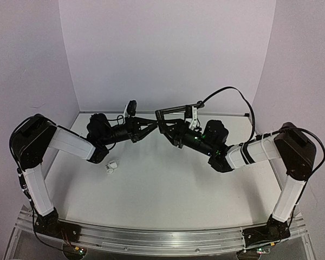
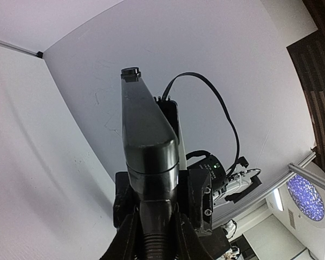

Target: Install the water faucets

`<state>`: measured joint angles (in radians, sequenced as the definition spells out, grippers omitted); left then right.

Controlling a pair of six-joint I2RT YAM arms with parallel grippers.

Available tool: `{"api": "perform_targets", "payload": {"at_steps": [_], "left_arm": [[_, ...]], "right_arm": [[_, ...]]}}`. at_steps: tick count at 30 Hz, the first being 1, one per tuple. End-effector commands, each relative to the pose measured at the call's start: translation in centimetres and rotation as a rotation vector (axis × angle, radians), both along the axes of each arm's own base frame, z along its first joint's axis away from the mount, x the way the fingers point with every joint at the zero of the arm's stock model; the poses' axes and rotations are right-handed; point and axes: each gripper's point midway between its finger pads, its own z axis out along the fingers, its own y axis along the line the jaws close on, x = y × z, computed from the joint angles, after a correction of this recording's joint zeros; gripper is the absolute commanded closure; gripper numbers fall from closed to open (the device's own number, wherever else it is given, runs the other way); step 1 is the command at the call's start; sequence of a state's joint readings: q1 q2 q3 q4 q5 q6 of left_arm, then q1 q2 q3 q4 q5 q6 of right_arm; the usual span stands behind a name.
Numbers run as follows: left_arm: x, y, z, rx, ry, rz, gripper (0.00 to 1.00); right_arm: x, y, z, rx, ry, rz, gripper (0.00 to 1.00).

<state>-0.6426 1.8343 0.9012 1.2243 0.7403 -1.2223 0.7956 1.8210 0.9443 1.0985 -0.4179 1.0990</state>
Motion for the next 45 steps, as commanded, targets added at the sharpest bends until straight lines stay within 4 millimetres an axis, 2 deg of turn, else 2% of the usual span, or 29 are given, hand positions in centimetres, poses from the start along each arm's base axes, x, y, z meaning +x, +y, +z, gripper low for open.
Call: {"api": "perform_targets", "payload": {"at_steps": [1,3,4,5,6,8,9,12,14,16,17,18,21,25,29,34,38,42,45], "left_arm": [[-1.5,0.1,5.3,-0.108,-0.189,-0.018,1.0],[-1.5,0.1,5.2,-0.1,-0.194,-0.014,1.0],[-1.6,0.1,5.2,-0.095,-0.194,-0.015,0.99],[-1.6,0.1,5.1,-0.09,-0.194,-0.015,0.96],[-1.7,0.2,5.1,-0.085,-0.194,-0.015,0.87],[-1.7,0.7,5.0,-0.07,-0.197,-0.001,0.57],[-1.6,1.2,4.9,-0.055,-0.193,0.016,0.46],[-0.8,3.2,4.0,0.018,-0.163,0.084,0.16],[-0.1,5.0,2.7,0.098,-0.113,0.143,0.09],[0.9,7.0,0.4,0.247,-0.018,0.224,0.08],[1.4,8.3,-1.6,0.365,0.047,0.279,0.08],[1.3,9.6,-3.7,0.484,0.111,0.317,0.08],[0.4,12.5,-6.8,0.662,0.231,0.357,0.09],[-1.1,15.7,-10.8,0.845,0.425,0.377,0.13],[-1.8,17.8,-14.6,0.998,0.565,0.361,0.21],[-1.7,19.7,-17.3,1.129,0.636,0.397,0.3],[-0.7,21.0,-18.6,1.183,0.656,0.432,0.45],[-0.3,21.4,-20.2,1.249,0.669,0.418,0.41],[0.1,20.6,-21.2,1.241,0.663,0.367,0.37]], "right_arm": [[-0.3,-0.4,4.0,0.069,-0.078,-0.015,0.6],[-0.1,-0.7,3.7,0.068,-0.068,-0.032,0.86],[-0.1,-0.9,3.5,0.063,-0.068,-0.038,0.96],[0.0,-1.0,3.3,0.057,-0.071,-0.047,0.99],[0.0,-1.2,3.2,0.049,-0.08,-0.053,1.0],[0.1,-1.7,3.0,0.034,-0.097,-0.064,1.0],[0.2,-2.0,2.7,0.022,-0.1,-0.068,1.0],[0.6,-3.7,1.3,-0.017,-0.1,-0.085,1.0],[1.1,-5.0,0.0,-0.058,-0.1,-0.071,1.0],[1.1,-6.0,-1.0,-0.097,-0.12,-0.044,1.0],[1.2,-6.8,-1.3,-0.119,-0.142,-0.048,1.0],[1.1,-7.1,-1.6,-0.146,-0.166,-0.039,1.0],[1.0,-7.0,-2.5,-0.298,-0.256,-0.017,1.0],[0.6,-7.1,-1.9,-0.368,-0.36,-0.013,1.0],[0.4,-6.8,-1.1,-0.392,-0.418,0.008,1.0],[0.0,-6.8,-0.7,-0.387,-0.433,0.017,1.0],[-0.6,-7.1,-0.6,-0.384,-0.448,0.02,1.0],[-1.0,-7.5,-0.2,-0.378,-0.462,0.015,1.0],[-1.3,-7.5,0.0,-0.369,-0.469,0.017,1.0]]}}
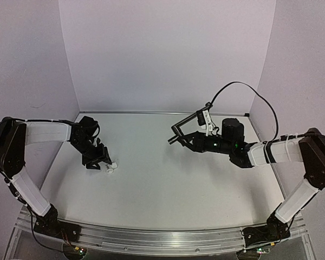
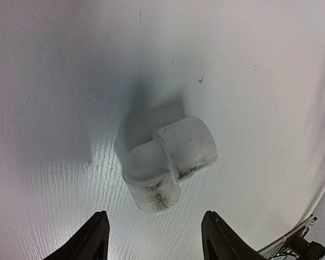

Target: Install the water faucets

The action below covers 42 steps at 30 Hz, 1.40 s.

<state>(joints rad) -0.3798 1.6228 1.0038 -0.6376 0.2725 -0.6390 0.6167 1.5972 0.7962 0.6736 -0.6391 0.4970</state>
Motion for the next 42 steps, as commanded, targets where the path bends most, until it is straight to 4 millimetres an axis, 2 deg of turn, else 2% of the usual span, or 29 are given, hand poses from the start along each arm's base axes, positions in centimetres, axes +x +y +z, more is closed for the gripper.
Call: {"api": "perform_targets", "payload": {"at_steps": [1,6,10,16,20,25,29,32,34,37,42], "left_arm": [[1.2,-0.4,-0.5,0.016,-0.006,-0.054,0.36],[1.7,-0.6,-1.0,0.017,-0.001,-0.071,0.33],[1.7,-0.8,-2.3,0.019,0.027,-0.082,0.41],[2.3,-0.9,-2.7,0.03,0.021,-0.099,0.5],[2.0,-1.0,-3.1,0.026,0.037,-0.113,0.62],[2.3,-1.4,-2.5,0.019,0.012,-0.163,0.88],[2.5,-3.2,-0.6,-0.081,-0.018,-0.223,1.0],[2.1,-5.7,1.7,-0.246,-0.045,-0.282,1.0],[1.5,-8.1,4.2,-0.431,-0.074,-0.339,1.0],[-0.2,-11.1,7.9,-0.683,-0.102,-0.443,1.0],[-3.3,-14.5,11.3,-0.891,-0.097,-0.593,1.0]], "right_arm": [[-0.9,-0.1,5.6,0.101,-0.18,0.027,1.0],[-1.0,-0.2,5.5,0.104,-0.177,0.03,1.0],[-0.9,-0.1,5.4,0.105,-0.176,0.034,1.0],[-0.9,0.3,4.9,0.097,-0.175,0.059,1.0],[-0.9,0.6,4.4,0.07,-0.186,0.066,1.0],[-1.0,1.2,3.4,-0.04,-0.27,0.085,1.0],[-1.4,1.7,2.9,-0.176,-0.391,0.134,1.0],[-0.8,1.5,2.4,-0.303,-0.487,0.146,1.0],[-1.1,1.3,2.4,-0.361,-0.57,0.183,1.0],[-2.1,1.3,3.6,-0.392,-0.722,0.243,1.0],[-4.0,2.0,6.4,-0.371,-0.903,0.374,1.0]]}}
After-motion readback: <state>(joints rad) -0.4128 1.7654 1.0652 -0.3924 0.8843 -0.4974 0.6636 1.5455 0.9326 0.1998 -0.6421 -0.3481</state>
